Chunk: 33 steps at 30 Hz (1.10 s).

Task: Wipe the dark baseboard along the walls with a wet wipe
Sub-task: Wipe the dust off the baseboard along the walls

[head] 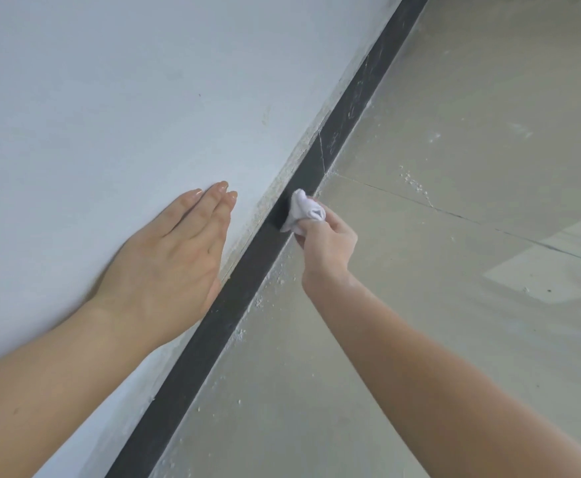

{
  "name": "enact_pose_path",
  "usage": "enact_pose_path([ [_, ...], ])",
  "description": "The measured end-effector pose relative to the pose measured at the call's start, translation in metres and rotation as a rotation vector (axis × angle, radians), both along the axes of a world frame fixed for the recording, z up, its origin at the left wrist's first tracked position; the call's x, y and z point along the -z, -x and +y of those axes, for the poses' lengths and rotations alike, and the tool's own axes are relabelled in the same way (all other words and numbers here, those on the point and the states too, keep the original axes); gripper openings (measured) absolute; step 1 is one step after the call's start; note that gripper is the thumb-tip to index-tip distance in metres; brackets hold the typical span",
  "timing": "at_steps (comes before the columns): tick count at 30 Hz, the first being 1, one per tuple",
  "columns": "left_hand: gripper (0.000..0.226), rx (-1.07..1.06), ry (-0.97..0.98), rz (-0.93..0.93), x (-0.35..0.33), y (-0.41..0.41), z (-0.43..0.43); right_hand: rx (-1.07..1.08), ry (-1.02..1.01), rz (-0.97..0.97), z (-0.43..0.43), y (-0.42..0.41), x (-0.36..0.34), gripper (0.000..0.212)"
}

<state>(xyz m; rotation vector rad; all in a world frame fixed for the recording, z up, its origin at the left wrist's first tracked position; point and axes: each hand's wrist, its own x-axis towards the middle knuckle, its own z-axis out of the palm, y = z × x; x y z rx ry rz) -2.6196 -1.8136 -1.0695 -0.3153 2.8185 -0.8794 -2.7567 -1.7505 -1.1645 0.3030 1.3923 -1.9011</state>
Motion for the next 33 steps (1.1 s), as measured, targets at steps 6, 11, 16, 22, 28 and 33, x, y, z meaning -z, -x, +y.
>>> enact_pose_path([
  [6, 0.063, -0.032, -0.004, 0.002, -0.008, -0.019, 0.007, -0.207, 0.031, 0.048, 0.021, -0.078, 0.000, 0.018],
  [11, 0.065, -0.005, 0.150, -0.044, -0.015, -0.034, 0.014, -0.686, 0.005, 0.059, 0.069, -0.100, 0.003, 0.014],
  [16, 0.064, -0.044, 0.160, -0.037, -0.026, -0.053, 0.020, -0.245, -0.097, -0.004, 0.033, -0.070, 0.003, 0.027],
  [22, 0.068, -0.097, 0.256, -0.142, -0.027, -0.061, 0.033, -0.682, -0.179, 0.018, 0.064, -0.135, -0.005, 0.010],
  [28, 0.068, -0.157, 0.235, -0.271, -0.024, -0.044, 0.044, -0.865, -0.219, 0.202, 0.093, -0.058, -0.034, 0.025],
  [33, 0.064, -0.248, 0.173, -0.214, -0.027, 0.016, 0.034, -0.832, -0.388, 0.438, 0.099, 0.049, -0.076, 0.028],
])
